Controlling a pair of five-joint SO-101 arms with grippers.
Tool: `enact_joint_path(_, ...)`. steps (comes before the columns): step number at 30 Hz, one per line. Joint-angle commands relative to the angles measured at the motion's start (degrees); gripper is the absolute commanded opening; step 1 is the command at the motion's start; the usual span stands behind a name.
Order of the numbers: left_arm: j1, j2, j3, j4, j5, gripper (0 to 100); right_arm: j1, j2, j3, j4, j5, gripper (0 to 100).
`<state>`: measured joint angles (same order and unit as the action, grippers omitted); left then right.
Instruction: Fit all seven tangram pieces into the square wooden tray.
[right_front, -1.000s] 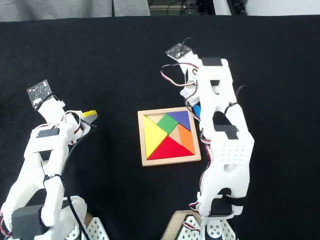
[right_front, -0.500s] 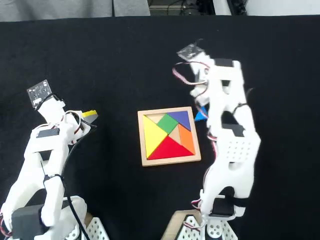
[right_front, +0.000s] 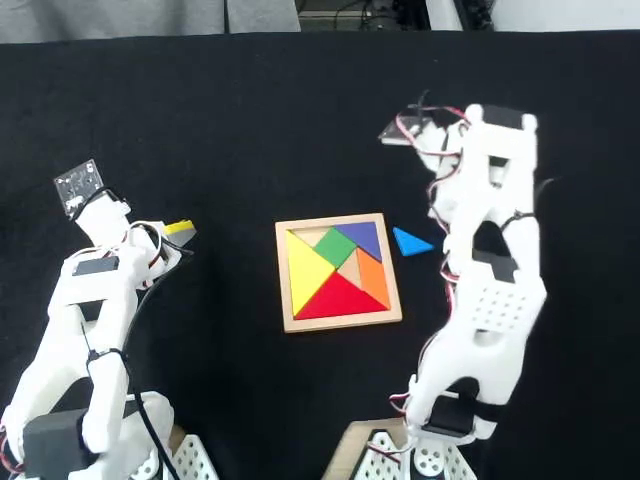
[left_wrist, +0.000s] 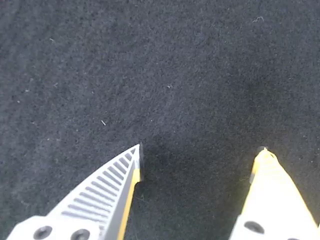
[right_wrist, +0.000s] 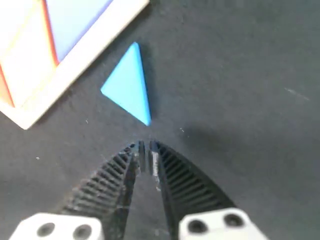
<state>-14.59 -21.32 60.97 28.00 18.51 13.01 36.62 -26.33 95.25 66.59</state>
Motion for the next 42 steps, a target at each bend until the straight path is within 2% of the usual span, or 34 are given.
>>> enact_joint_path(1, 0.84, -0.18, -0.31, -1.05, 0.53, 34, -0.62, -6.37, -1.71, 1.41, 0.97, 3.9)
enact_joint_path(4, 0.84, -0.18, -0.31, -1.05, 0.53, 34, -3.25, -6.73, 3.65, 1.23, 0.88, 5.4)
enact_joint_path(11, 0.84, -0.18, -0.31, -1.05, 0.53, 34, -6.07, -6.81, 7.78, 1.58, -1.93, 28.0)
enact_joint_path(15, 0.84, -0.18, -0.31, -1.05, 0.53, 34, -5.71, -10.15, 9.1, 4.4, 0.97, 25.1)
enact_joint_path(19, 0.84, -0.18, -0.4, -1.05, 0.53, 34, -5.8, -19.3, 18.51, 1.05, 1.58, 24.2)
enact_joint_path(25, 0.84, -0.18, -0.31, -1.05, 0.53, 34, -6.15, -33.98, 43.21, -19.25, 1.14, 24.0)
enact_joint_path(29, 0.84, -0.18, -0.31, -1.05, 0.53, 34, -7.38, -40.13, 57.71, -38.51, -6.24, 23.7)
enact_joint_path(31, 0.84, -0.18, -0.31, -1.05, 0.53, 34, -9.32, -42.07, 61.67, -42.99, -9.05, 23.7)
enact_joint_path(36, 0.84, -0.18, -0.31, -1.05, 0.53, 34, -11.87, -41.54, 57.54, -37.8, -10.11, 23.7)
enact_joint_path(42, 0.84, -0.18, -0.31, -1.05, 0.53, 34, -10.29, -33.27, 47.87, -33.67, -12.84, 24.2)
